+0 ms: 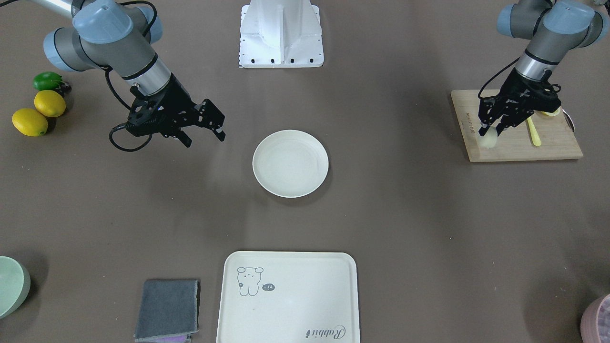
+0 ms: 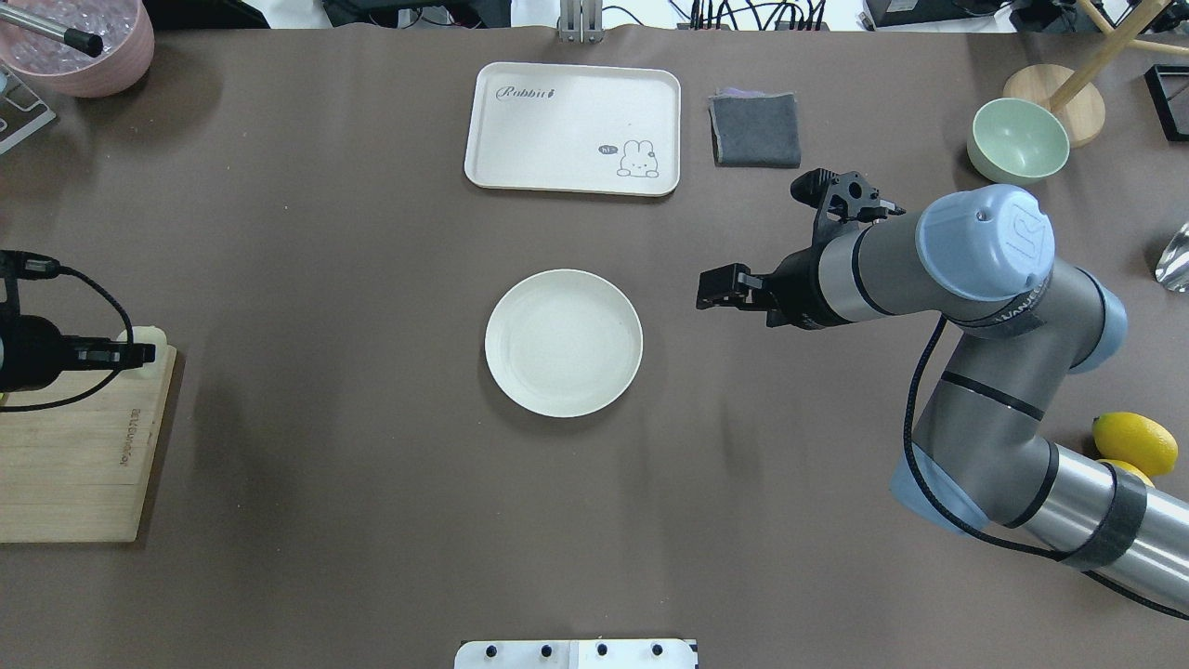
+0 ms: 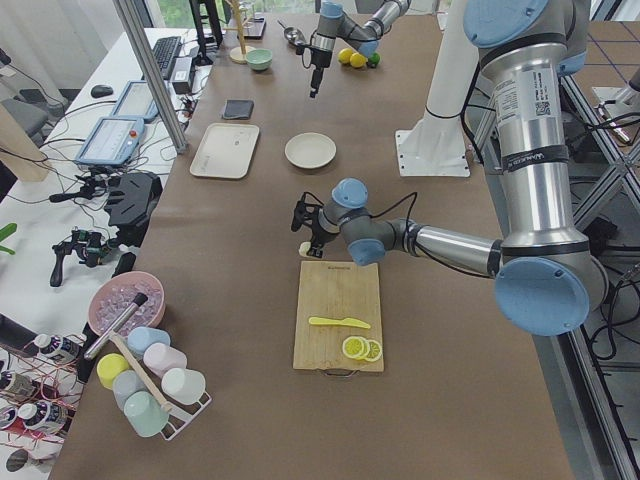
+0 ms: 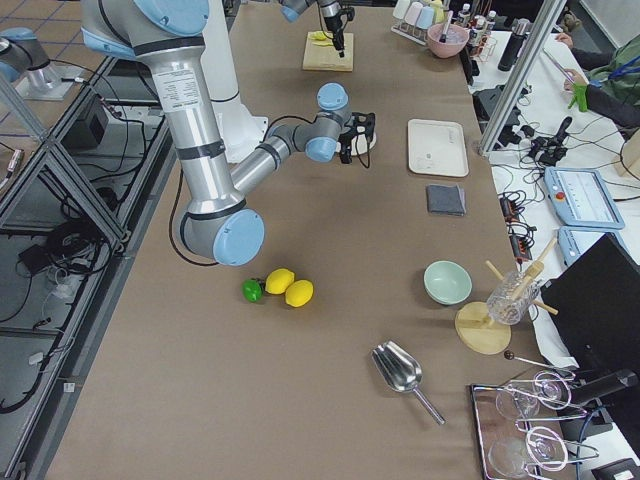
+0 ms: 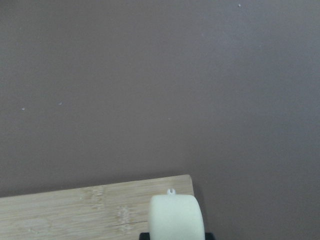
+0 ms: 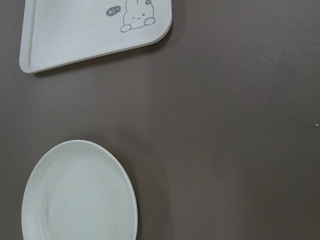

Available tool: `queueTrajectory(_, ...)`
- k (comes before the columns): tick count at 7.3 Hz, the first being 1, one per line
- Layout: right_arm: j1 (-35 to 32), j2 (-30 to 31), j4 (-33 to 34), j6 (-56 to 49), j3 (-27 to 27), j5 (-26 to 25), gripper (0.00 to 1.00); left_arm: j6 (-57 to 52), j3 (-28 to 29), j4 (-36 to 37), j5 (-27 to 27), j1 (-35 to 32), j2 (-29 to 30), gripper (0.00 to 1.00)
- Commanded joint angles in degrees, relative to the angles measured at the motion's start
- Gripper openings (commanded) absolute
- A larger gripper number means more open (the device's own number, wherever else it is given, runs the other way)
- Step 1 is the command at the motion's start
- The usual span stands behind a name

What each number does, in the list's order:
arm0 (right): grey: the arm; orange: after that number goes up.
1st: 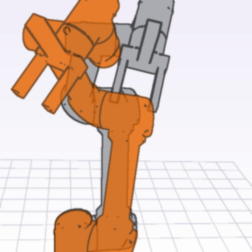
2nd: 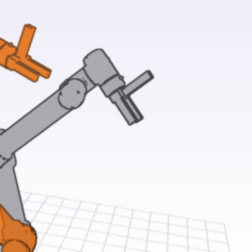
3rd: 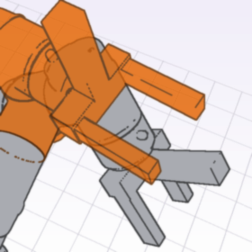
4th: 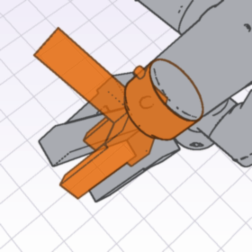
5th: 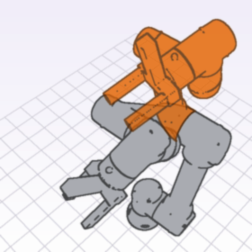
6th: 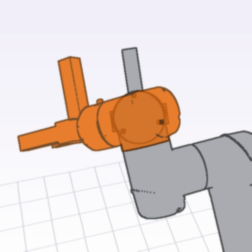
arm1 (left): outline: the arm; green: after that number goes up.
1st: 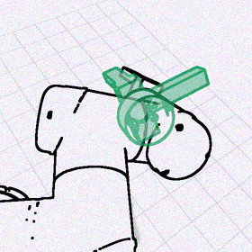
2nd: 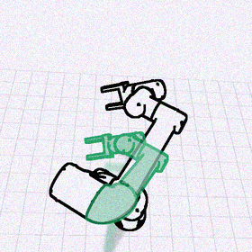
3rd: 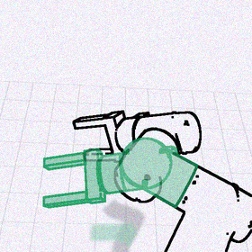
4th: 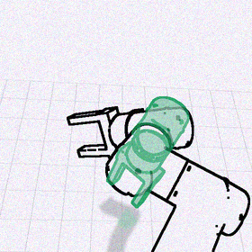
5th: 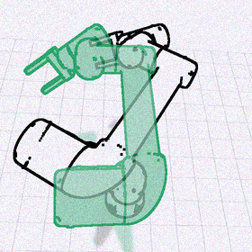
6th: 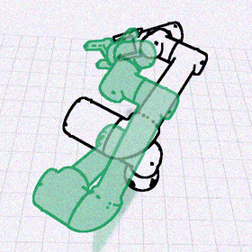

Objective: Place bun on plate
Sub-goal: 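Carry the bun with the left gripper over the white plate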

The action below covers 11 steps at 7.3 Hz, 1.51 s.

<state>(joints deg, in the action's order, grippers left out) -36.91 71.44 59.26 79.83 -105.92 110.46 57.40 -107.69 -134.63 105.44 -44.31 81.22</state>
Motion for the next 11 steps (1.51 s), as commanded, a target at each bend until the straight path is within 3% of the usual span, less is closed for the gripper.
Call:
queueTrajectory(1,0.00,0.19,0.07,0.24,0.01,-0.07,1.00,1.56,-5.94,20.56,-0.32,-0.25,12.58,0.43)
queueTrajectory(3,-0.09,0.54,0.07,0.24,0.10,-0.07,1.00,9.45,-6.04,32.70,-4.25,4.11,24.71,0.44)
queueTrajectory(5,-0.61,0.89,0.07,0.07,0.19,0.37,1.00,20.15,-2.55,38.11,-10.32,13.51,36.58,0.44)
queueTrajectory(8,-3.94,2.29,0.25,-0.63,0.19,4.04,1.00,27.22,3.51,37.86,-18.67,22.94,44.25,0.44)
queueTrajectory(11,-10.88,11.14,0.16,-11.22,-0.78,11.69,1.00,28.21,13.19,33.85,-18.96,23.30,49.82,0.44)
